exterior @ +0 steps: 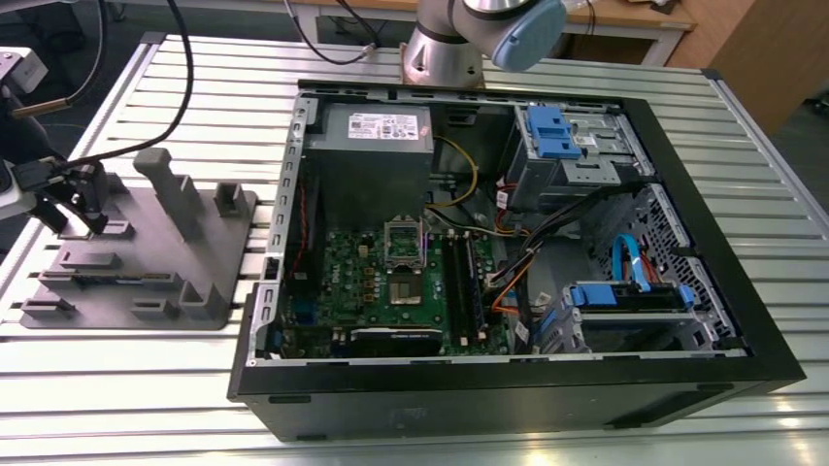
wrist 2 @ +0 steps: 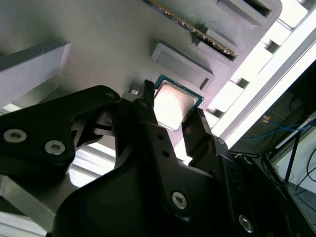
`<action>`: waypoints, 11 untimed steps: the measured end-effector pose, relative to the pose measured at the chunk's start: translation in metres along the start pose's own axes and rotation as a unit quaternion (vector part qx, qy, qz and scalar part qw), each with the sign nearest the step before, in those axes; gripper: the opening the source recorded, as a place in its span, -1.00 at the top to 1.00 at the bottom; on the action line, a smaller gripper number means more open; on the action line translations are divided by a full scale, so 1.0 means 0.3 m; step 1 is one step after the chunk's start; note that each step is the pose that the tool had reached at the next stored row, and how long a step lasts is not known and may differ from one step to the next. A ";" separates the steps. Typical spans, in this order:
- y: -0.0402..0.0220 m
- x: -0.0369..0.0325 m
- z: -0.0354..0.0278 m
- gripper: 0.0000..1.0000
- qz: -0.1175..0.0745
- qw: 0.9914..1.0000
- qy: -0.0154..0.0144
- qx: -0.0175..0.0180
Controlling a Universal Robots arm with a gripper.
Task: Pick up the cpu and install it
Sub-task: 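Pick up the cpu and move it towards the insertion slot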
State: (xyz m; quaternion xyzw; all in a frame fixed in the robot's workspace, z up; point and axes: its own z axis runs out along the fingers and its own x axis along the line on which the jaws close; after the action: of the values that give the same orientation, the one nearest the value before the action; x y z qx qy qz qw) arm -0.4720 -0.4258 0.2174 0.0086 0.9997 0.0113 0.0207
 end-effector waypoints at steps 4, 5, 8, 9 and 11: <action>0.000 0.000 0.000 0.06 0.000 1.000 0.000 0.000; 0.000 0.000 0.000 0.06 0.000 1.000 0.000 0.000; 0.000 0.000 -0.001 0.06 0.000 1.000 0.000 0.000; 0.000 0.000 -0.001 0.06 0.000 1.000 0.000 0.000; 0.000 0.000 -0.008 0.06 0.000 1.000 0.000 0.000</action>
State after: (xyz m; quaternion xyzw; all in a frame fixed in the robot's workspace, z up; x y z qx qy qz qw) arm -0.4720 -0.4258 0.2197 0.0086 0.9997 0.0112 0.0205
